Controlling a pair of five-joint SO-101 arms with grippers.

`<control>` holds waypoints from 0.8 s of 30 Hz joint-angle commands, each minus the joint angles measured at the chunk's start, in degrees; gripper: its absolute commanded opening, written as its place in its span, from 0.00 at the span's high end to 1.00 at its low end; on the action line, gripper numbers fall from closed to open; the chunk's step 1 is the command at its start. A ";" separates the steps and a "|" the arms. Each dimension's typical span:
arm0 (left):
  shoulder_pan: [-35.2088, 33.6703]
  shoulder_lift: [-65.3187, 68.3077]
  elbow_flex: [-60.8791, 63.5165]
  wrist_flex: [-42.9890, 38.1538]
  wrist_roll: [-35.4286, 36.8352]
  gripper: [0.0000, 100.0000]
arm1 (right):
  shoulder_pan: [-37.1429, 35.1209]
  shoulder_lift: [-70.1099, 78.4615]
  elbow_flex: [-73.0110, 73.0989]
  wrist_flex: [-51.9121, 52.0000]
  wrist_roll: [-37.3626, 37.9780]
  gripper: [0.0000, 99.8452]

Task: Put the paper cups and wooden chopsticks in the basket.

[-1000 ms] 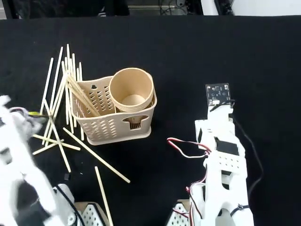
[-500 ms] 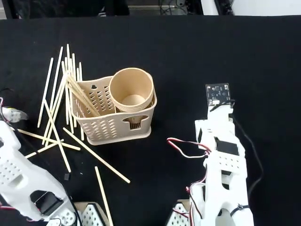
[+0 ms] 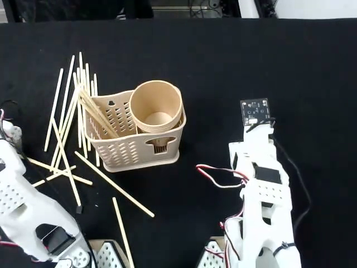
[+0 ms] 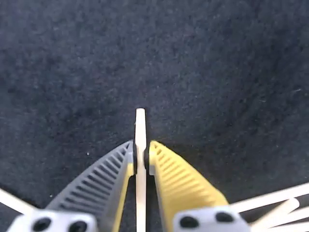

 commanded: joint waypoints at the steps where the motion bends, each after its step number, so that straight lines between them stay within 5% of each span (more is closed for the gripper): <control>1: 0.40 -2.73 -4.70 3.34 -0.62 0.97 | -0.79 -1.27 -0.22 -0.70 -0.09 0.99; 11: 2.59 -31.91 -15.78 11.08 -4.04 0.97 | -0.79 -1.27 -0.22 -0.70 -0.09 0.99; 17: 13.49 -57.32 -12.35 9.93 -10.29 0.97 | -0.79 -1.27 -0.22 -0.70 -0.09 0.99; 24: 29.58 -85.71 9.98 -10.29 -12.92 0.97 | -0.79 -1.27 -0.22 -0.70 -0.09 0.99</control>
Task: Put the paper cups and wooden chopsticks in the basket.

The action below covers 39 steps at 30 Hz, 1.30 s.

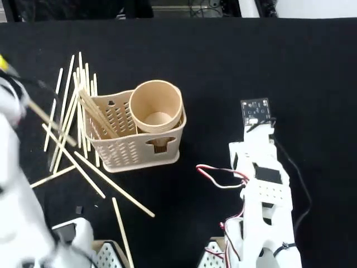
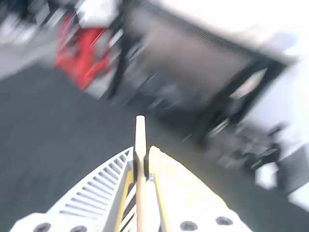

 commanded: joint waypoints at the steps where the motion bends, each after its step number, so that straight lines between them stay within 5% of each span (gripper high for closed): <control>1: 9.19 -19.16 16.40 -17.14 -0.88 0.97 | -0.79 -1.27 -0.22 -0.70 -0.09 0.99; 12: 21.41 -40.35 63.08 -54.68 -0.88 0.97 | -0.79 -1.27 -0.22 -0.70 -0.09 0.99; 18: 21.23 -40.79 58.68 -55.03 -0.79 0.97 | -0.79 -1.27 -0.22 -0.70 -0.09 0.99; 27: 25.71 -35.87 37.58 -44.04 -4.92 0.97 | -0.79 -1.27 -0.22 -0.70 -0.09 0.99; 39: 27.03 -31.03 53.85 -42.64 -5.80 0.96 | -0.79 -1.27 -0.22 -0.70 -0.09 0.99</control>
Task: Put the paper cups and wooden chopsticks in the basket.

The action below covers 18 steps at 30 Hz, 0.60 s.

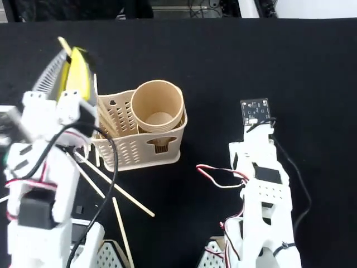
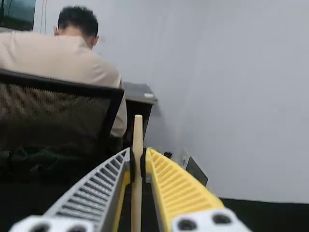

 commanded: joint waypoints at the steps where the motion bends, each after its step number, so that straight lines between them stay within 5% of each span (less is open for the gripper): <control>1: 0.40 -2.46 6.55 0.62 -2.73 0.93 | -0.79 -1.27 -0.22 -0.70 -0.09 0.99; 5: -0.31 -6.77 6.99 8.53 1.49 0.75 | -0.79 -1.27 -0.22 -0.70 -0.09 0.99; 9: -9.01 -8.53 -0.92 21.89 7.47 0.74 | -0.79 -1.27 -0.22 -0.70 -0.09 0.99; 15: -41.54 -1.76 -8.92 43.52 10.55 0.74 | -0.79 -1.27 -0.22 -0.70 -0.09 0.99; 18: -60.09 5.10 -5.67 46.15 10.29 0.74 | -0.79 -1.27 -0.22 -0.70 -0.09 0.99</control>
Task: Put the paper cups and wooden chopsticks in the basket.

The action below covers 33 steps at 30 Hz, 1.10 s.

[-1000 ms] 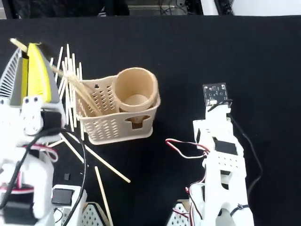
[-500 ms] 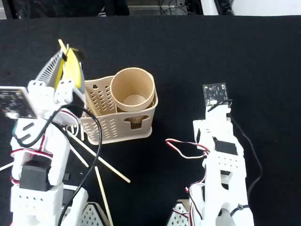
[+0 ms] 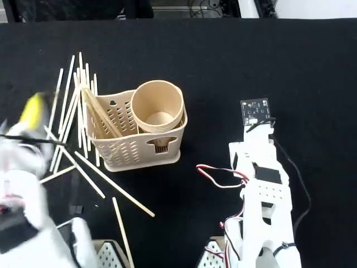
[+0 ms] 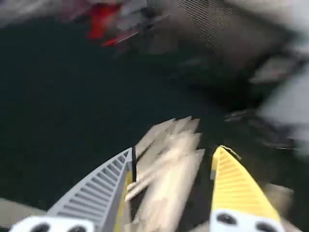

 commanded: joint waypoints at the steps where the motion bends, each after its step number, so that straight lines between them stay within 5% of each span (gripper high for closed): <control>1: -30.02 10.11 1.71 3.52 -0.53 0.74 | -0.79 -1.27 -0.22 -0.70 -0.09 0.99; 6: -40.04 22.86 10.33 -5.54 -6.77 0.74 | -0.79 -1.27 -0.22 -0.70 -0.09 0.99; 16: -45.93 47.47 14.64 -24.09 -7.03 0.74 | -0.79 -1.27 -0.22 -0.70 -0.09 0.99; 30: -42.42 80.18 -2.86 -24.62 -3.60 0.75 | -0.79 -1.27 -0.22 -0.70 -0.09 0.99; 33: -42.59 82.02 -3.91 -24.53 -3.43 0.83 | -0.79 -1.27 -0.22 -0.70 -0.09 0.99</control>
